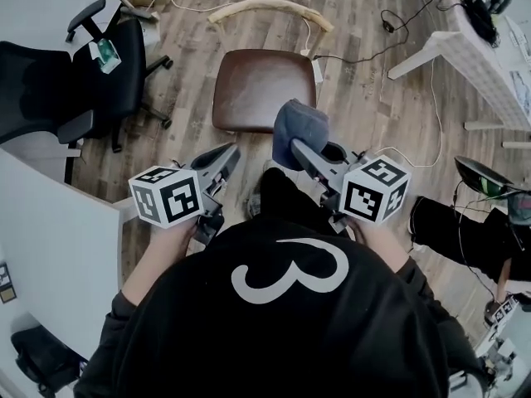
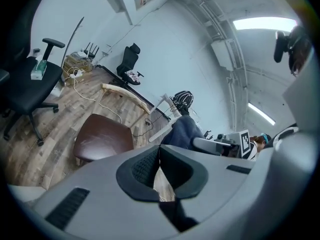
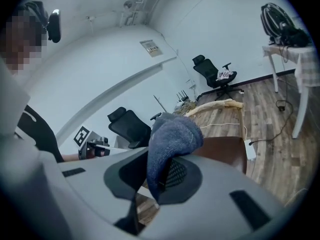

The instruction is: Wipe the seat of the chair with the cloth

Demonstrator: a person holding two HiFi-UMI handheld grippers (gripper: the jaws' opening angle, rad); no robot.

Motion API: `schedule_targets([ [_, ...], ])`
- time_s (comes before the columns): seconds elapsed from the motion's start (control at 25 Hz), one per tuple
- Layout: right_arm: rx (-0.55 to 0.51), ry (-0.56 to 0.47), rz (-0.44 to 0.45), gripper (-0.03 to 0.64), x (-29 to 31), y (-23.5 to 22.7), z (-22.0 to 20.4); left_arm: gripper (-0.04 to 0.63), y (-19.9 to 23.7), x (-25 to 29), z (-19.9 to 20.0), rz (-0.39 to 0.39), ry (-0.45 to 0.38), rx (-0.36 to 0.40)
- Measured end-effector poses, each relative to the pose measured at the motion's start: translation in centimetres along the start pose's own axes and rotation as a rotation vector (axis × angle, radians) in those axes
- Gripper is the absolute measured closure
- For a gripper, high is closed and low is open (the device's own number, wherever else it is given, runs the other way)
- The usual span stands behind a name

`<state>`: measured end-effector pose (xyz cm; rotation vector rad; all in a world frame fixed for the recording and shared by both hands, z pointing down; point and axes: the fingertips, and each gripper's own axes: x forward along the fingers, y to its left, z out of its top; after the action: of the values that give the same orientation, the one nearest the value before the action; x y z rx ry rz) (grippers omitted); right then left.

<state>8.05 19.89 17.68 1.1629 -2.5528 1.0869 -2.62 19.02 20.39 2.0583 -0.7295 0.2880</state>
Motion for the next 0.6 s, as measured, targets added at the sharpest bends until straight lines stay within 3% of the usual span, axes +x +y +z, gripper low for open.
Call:
schedule_targets([
  [0.4,0.057,0.088,0.062,0.566,5.3,-6.1,3.2,0.581,3.9,5.5,4.7,0.086,0.032,-0.057],
  [0.6,0.006,0.145,0.063,0.566,6.1,-9.7,5.1,0.581,3.8,9.1,7.6,0.104,0.018,-0.047],
])
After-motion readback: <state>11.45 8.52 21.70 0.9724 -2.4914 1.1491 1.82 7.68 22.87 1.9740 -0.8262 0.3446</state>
